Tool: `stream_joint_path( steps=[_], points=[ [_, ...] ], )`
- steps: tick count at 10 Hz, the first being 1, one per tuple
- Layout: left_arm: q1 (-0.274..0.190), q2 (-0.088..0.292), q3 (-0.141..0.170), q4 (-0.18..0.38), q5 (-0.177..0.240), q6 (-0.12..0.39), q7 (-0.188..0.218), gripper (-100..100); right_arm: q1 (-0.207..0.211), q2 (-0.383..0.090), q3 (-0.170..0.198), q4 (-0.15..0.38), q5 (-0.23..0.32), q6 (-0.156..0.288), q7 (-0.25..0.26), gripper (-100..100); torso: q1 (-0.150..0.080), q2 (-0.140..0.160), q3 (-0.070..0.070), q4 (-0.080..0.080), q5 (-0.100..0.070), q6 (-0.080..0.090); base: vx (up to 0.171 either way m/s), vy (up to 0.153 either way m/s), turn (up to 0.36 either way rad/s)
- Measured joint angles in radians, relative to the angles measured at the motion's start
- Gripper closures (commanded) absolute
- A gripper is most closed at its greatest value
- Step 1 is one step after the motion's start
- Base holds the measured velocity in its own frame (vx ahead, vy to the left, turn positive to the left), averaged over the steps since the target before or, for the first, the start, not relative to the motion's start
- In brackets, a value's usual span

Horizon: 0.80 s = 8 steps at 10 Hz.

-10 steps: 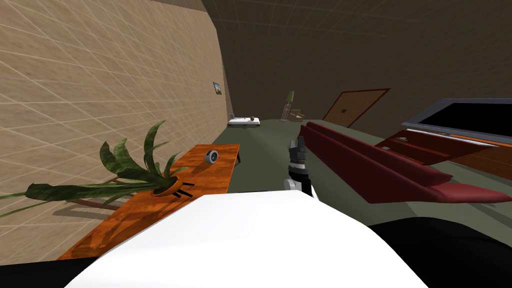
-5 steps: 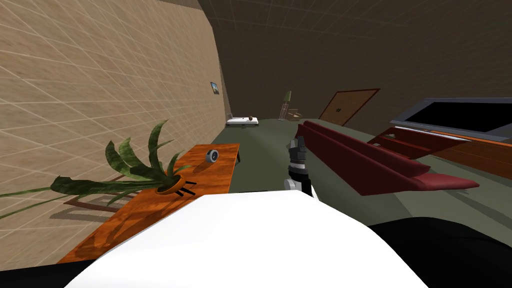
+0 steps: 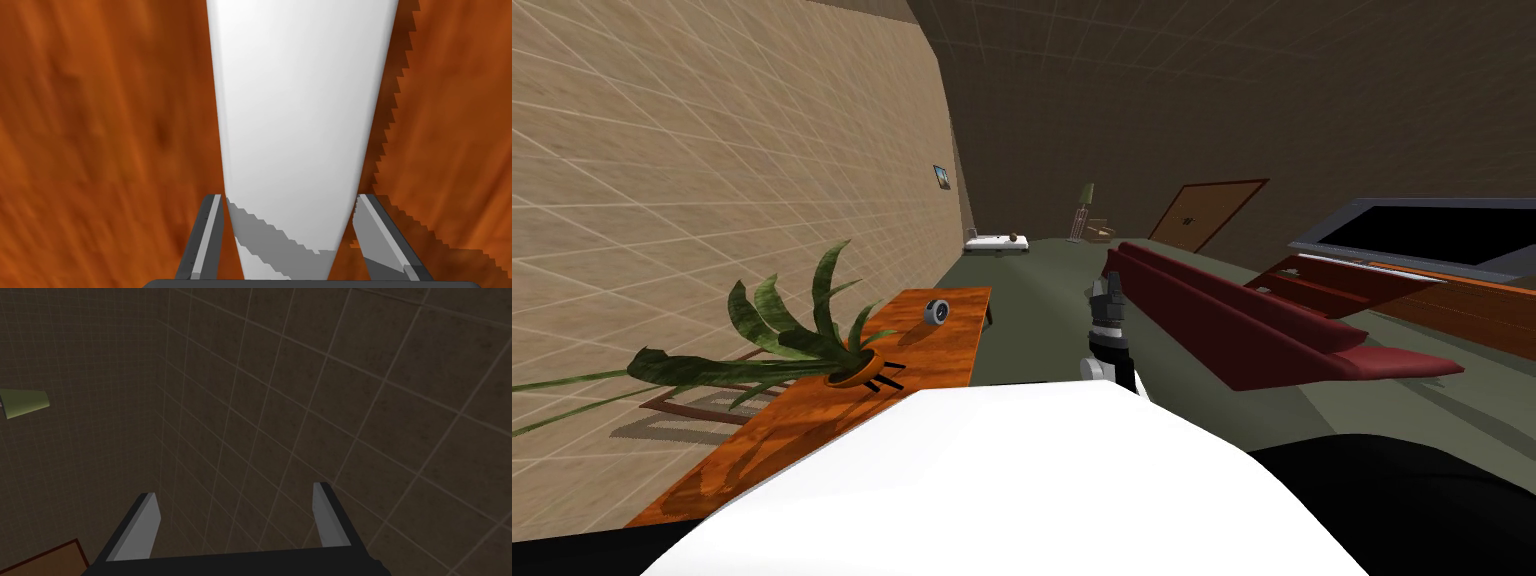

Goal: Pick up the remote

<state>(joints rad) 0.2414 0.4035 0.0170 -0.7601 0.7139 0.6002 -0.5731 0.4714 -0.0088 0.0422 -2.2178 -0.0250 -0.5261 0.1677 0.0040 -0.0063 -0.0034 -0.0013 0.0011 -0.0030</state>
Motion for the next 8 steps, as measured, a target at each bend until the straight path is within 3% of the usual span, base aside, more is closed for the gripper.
stream_joint_path(
  steps=[1, 2, 7, 8],
  points=[
    [0.000, 0.000, 0.000, 0.000, 0.000, 0.000, 0.000, 0, 0.000, 0.000, 0.000, 0.000, 0.000, 0.000, 0.000, 0, 0.000, 0.000, 0.000, 0.000, 0.000, 0.000, 0.000, 0.000, 0.000],
    [0.000, 0.000, 0.000, 0.000, 0.000, 0.000, 0.000, 100, 0.000, 0.000, 0.000, 0.000, 0.000, 0.000, 0.000, 0, 0.000, 0.000, 0.000, 0.000, 0.000, 0.000, 0.053, -0.032, 0.097],
    [0.077, 0.064, 0.008, -0.091, 0.078, 0.051, -0.071, 100, 0.000, 0.000, 0.000, 0.000, 0.000, 0.000, 0.000, 0, -0.004, -0.006, -0.003, -0.001, -0.001, 0.000, 0.078, -0.053, 0.073],
    [0.078, 0.064, 0.009, -0.092, 0.079, 0.052, -0.074, 0, 0.000, 0.000, 0.000, 0.000, 0.000, 0.000, 0.000, 0, -0.003, -0.004, -0.003, -0.001, -0.001, 0.001, 0.007, -0.006, -0.003]
  ],
)
